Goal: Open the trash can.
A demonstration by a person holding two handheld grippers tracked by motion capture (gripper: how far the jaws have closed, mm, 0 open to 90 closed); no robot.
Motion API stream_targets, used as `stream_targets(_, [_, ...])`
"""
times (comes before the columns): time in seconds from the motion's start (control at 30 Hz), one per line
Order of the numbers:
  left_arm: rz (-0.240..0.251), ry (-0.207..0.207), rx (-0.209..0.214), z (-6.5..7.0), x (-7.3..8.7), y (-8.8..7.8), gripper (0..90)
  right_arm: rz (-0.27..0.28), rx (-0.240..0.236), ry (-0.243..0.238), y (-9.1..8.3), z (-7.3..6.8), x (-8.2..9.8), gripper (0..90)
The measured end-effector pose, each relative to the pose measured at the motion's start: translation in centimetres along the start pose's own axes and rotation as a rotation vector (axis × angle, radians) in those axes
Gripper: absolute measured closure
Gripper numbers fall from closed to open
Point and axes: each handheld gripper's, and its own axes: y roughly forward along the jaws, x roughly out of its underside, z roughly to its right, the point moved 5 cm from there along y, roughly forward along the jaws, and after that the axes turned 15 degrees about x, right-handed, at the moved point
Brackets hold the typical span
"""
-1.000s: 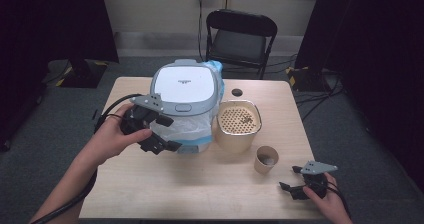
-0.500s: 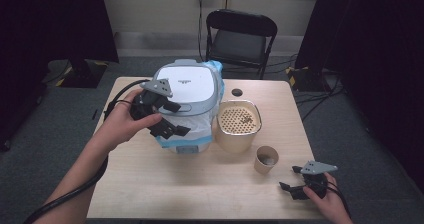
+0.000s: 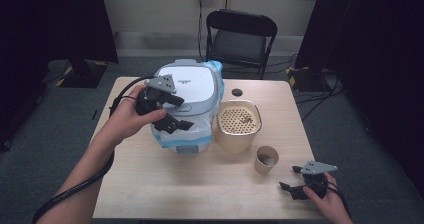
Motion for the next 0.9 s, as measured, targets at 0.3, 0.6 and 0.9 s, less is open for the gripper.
stream_targets(0.3, [0.006,-0.02,0.017,-0.07,0.0,-0.05,16.0,0.001,0.0,-0.001,0.01,0.01,0.0,16.2])
stream_targets(0.6, [0.006,-0.027,0.013,-0.16,-0.05,-0.09,18.0,0.001,0.0,-0.001,0.01,0.01,0.0,16.2])
stream_targets(0.9, [0.01,-0.027,0.009,-0.06,0.04,-0.03,18.5,0.001,0.0,-0.001,0.01,0.01,0.0,16.2])
